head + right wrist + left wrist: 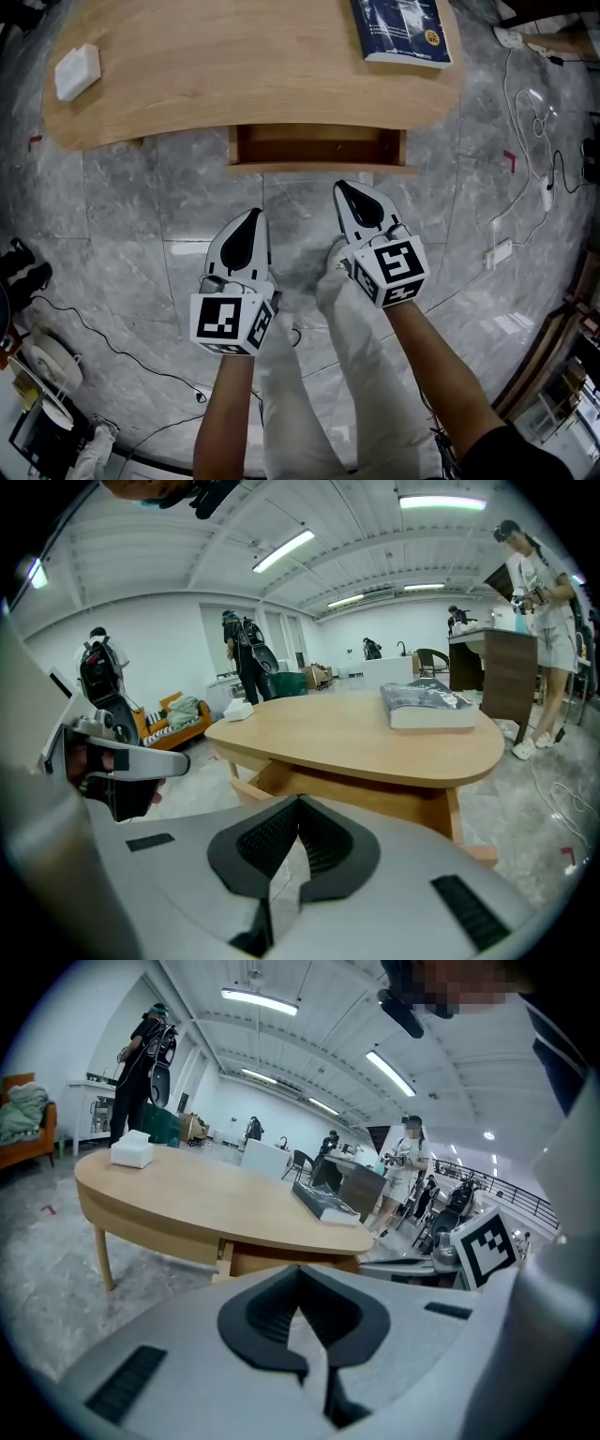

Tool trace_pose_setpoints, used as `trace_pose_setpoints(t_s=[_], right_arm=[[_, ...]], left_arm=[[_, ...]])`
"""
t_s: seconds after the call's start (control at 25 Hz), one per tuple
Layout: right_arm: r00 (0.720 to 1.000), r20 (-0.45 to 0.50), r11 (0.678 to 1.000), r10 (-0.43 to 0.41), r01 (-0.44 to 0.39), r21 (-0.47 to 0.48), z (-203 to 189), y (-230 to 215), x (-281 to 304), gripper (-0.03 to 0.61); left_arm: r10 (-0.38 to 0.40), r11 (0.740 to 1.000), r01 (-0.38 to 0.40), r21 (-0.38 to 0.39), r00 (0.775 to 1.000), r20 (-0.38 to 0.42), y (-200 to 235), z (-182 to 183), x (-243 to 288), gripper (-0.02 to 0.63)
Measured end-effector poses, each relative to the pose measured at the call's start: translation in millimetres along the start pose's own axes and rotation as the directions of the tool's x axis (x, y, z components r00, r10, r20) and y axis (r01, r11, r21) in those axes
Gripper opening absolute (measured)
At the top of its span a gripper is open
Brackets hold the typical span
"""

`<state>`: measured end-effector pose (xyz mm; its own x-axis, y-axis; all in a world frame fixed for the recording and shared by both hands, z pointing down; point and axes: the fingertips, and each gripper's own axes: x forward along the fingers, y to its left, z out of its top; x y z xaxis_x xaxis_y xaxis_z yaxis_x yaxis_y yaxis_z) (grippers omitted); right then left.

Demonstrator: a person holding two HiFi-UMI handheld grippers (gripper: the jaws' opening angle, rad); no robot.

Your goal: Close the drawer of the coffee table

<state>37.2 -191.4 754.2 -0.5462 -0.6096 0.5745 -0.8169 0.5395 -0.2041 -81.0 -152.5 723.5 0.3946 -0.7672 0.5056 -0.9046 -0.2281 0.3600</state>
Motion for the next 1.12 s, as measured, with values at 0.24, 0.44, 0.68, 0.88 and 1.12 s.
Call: trace_pose_setpoints(t_s=[0.24,0.44,0.68,0.88,1.12], right_arm=[[1.0,-0.014,1.0,-0.02,0.02,-0.006,-7.0,-5.4,15.7,0.011],[0.999,-0.042,0.999,-0.028,0.026,-0.03,-18.4,-12.2,24.5,0.011],[0.997,-0.073,0.999,-0.04,0.037,-0.039,-35.2,-17.5,33.0,0.011],[0.993,-0.104,0.998,-0.055,0.052,-0.03,-47.2,-22.9,38.5,0.011],[0.991,-0.119,0.998,-0.065,0.063,-0.021,-56.8,-26.3,43.1,0.011]], left_arm=[[0.009,1.0,-0.009,-0.005,1.0,-0.003,6.6,-3.6,5.1,-0.002],[0.022,1.0,-0.022,-0.008,1.0,0.003,15.0,-3.6,4.3,-0.002],[0.026,1.0,-0.027,-0.01,1.0,-0.003,20.9,-11.0,2.5,-0.002],[0.018,1.0,-0.018,-0.013,1.0,-0.009,19.5,-15.2,1.7,-0.002],[0.012,1.0,-0.013,-0.011,1.0,-0.019,19.2,-21.4,1.0,-0.002]])
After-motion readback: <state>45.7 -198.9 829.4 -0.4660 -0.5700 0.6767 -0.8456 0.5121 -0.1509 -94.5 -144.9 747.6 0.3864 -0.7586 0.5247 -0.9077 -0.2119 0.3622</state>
